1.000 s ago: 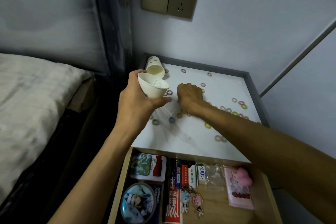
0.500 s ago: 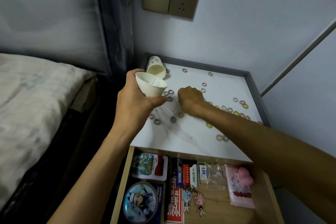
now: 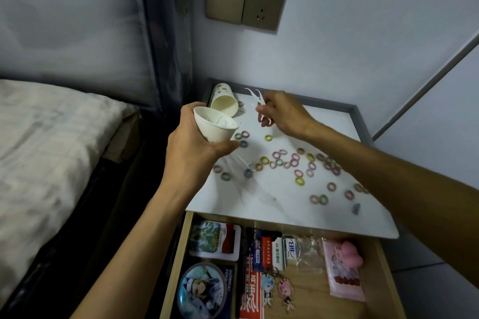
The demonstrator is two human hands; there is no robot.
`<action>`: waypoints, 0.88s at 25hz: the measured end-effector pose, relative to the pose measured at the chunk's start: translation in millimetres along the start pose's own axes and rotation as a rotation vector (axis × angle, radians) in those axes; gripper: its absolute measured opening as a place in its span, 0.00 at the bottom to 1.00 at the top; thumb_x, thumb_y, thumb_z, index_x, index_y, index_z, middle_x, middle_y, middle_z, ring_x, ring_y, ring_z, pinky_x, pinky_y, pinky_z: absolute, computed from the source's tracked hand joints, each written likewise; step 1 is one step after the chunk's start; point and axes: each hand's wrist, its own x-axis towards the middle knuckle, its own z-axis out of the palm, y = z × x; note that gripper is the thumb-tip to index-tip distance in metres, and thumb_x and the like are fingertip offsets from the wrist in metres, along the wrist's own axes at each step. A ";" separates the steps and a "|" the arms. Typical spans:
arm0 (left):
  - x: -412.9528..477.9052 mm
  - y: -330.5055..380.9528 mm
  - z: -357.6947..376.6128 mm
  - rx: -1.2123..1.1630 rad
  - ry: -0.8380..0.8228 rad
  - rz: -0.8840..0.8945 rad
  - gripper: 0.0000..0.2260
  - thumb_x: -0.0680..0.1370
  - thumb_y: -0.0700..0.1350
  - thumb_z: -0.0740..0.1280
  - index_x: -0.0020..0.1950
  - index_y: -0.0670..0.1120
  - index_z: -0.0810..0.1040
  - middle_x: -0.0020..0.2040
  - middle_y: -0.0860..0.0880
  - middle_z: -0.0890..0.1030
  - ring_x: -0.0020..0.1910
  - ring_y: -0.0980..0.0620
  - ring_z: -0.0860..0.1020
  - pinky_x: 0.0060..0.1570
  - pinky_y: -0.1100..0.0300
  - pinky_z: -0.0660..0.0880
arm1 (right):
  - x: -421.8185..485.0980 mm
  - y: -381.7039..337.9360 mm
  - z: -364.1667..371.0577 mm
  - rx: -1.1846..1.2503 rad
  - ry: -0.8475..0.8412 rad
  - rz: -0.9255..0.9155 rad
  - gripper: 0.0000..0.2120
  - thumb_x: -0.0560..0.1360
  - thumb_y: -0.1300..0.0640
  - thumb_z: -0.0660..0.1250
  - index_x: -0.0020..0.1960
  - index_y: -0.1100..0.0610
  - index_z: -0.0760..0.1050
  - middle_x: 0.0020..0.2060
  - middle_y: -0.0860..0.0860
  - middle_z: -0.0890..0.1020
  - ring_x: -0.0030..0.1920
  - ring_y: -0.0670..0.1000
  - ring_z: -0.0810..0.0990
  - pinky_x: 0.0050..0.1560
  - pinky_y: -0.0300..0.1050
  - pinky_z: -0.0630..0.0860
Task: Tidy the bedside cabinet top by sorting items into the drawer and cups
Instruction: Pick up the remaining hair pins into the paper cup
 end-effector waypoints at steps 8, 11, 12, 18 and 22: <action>-4.8 1.6 9.3 0.102 -0.025 0.043 0.34 0.64 0.46 0.80 0.66 0.52 0.68 0.51 0.56 0.78 0.47 0.56 0.78 0.38 0.67 0.71 | -26.1 -87.6 -51.9 -0.539 -0.455 -0.515 0.10 0.80 0.55 0.62 0.41 0.55 0.76 0.31 0.45 0.77 0.33 0.42 0.75 0.35 0.34 0.69; -6.1 5.7 10.0 0.108 -0.018 0.075 0.34 0.64 0.46 0.80 0.66 0.52 0.68 0.51 0.56 0.79 0.48 0.56 0.79 0.41 0.61 0.75 | -26.4 -102.8 -40.6 -0.502 -0.618 -0.531 0.11 0.80 0.56 0.63 0.40 0.55 0.75 0.29 0.45 0.76 0.29 0.43 0.73 0.34 0.32 0.69; -6.2 6.9 9.7 0.101 -0.014 0.081 0.33 0.65 0.46 0.80 0.65 0.53 0.68 0.50 0.57 0.79 0.48 0.57 0.79 0.42 0.60 0.76 | -24.8 -103.3 -37.9 -0.441 -0.638 -0.504 0.10 0.80 0.56 0.63 0.41 0.57 0.76 0.29 0.46 0.77 0.29 0.43 0.73 0.34 0.32 0.69; -6.8 9.4 7.6 0.073 -0.017 0.095 0.33 0.64 0.46 0.80 0.64 0.54 0.69 0.51 0.56 0.79 0.47 0.58 0.79 0.44 0.57 0.79 | -16.6 -91.2 -32.4 -0.122 -0.551 -0.347 0.07 0.76 0.58 0.70 0.53 0.57 0.80 0.39 0.48 0.84 0.35 0.44 0.79 0.38 0.36 0.75; -3.2 7.6 -0.1 0.079 0.019 0.083 0.34 0.64 0.45 0.81 0.64 0.53 0.68 0.52 0.56 0.79 0.47 0.59 0.78 0.41 0.69 0.74 | -8.5 -82.0 -25.0 0.097 -0.408 -0.377 0.07 0.76 0.63 0.69 0.52 0.56 0.81 0.44 0.50 0.84 0.40 0.45 0.81 0.41 0.36 0.77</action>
